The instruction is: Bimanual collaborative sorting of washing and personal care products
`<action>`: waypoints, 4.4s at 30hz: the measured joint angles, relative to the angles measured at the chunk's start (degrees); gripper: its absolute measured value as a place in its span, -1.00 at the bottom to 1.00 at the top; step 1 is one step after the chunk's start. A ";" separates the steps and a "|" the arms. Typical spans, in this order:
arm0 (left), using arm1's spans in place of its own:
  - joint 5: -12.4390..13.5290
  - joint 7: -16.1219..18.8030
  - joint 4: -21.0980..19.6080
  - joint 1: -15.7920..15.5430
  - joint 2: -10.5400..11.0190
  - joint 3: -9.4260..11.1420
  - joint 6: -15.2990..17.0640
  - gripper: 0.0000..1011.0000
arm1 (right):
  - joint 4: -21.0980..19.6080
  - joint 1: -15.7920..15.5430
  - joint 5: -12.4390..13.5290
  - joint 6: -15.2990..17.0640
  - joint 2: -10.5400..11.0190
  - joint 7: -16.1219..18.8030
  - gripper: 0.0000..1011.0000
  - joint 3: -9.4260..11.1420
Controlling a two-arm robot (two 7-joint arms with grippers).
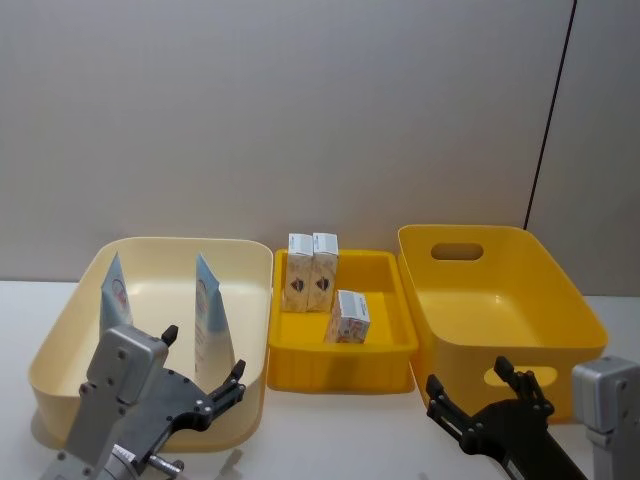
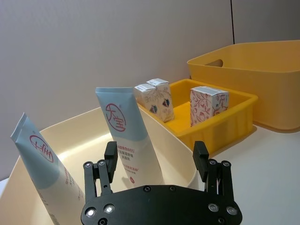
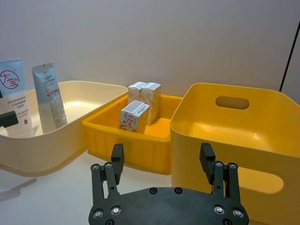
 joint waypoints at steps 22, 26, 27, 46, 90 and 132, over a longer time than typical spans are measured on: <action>0.00 0.00 0.00 0.00 0.00 0.00 0.00 0.98 | 0.00 0.00 0.00 0.00 0.00 0.00 0.98 0.00; 0.00 0.00 0.00 0.00 0.00 0.00 0.00 0.98 | 0.00 0.00 0.00 0.00 0.00 0.00 0.98 0.00; 0.00 0.00 0.00 0.00 0.00 0.00 0.00 0.98 | 0.00 0.00 0.00 0.00 0.00 0.00 0.98 0.00; 0.00 0.00 0.00 0.00 0.00 0.00 0.00 0.98 | 0.01 0.42 -0.16 0.42 -0.23 0.00 0.98 -0.24; 0.00 0.00 0.00 0.00 0.00 0.00 0.00 0.98 | 13.92 25.74 -4.83 32.01 -18.11 -7.24 0.98 -7.98; 0.00 0.00 0.00 0.00 0.00 0.00 0.00 0.98 | 25.25 31.43 -2.10 33.52 -23.47 -7.43 0.98 -0.79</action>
